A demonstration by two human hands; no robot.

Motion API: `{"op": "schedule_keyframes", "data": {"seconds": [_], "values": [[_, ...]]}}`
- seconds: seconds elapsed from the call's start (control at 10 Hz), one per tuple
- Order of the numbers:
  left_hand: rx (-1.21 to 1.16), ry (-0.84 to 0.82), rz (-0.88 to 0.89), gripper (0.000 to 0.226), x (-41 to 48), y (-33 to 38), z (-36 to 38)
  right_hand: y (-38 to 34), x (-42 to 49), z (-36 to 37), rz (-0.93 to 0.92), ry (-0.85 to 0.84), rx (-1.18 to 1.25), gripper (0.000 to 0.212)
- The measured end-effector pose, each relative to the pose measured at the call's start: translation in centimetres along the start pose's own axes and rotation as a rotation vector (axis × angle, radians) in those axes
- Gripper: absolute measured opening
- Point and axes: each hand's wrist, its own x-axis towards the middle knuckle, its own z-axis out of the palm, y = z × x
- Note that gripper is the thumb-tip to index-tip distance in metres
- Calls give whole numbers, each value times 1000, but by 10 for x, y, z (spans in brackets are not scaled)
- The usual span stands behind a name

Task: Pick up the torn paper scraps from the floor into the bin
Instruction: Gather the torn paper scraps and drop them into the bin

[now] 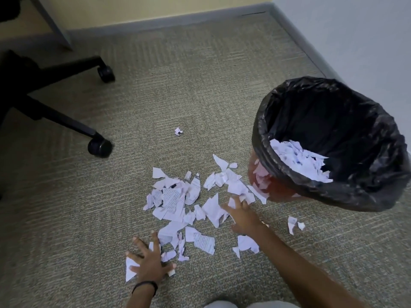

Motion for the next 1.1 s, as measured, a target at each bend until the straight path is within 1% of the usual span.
{"op": "schedule_keyframes", "data": {"seconds": [0.1,0.2,0.3,0.4,0.5,0.6,0.7,0.8,0.9,1.0,1.1], "values": [[51,-12,44,109,0,-3,-1,-5,-9,9,-12,63,-73,61],[78,-27,71,106,4,-10,-2,-3,-13,13,84,-8,212,57],[176,65,214,99,-4,-33,-5,12,-32,20,79,140,293,86],[132,317,201,82,-25,-53,-1,15,-48,9,124,23,501,49],[6,201,74,53,-17,-91,29,21,-50,-8,229,179,657,35],[-10,271,138,70,-19,-93,38,14,-59,-39,195,241,857,24],[-180,146,195,33,-27,-79,35,-1,-73,-75,118,226,990,19],[-208,354,337,57,-3,-98,48,-18,-93,-110,39,225,1059,16],[-443,303,167,38,-13,-71,27,-32,-120,-140,-35,203,1253,19],[-672,1,-48,70,-13,-56,17,-37,-145,-165,-29,260,1458,20],[-202,55,290,73,-7,-91,61,-27,-164,-189,23,490,1708,20]]}}
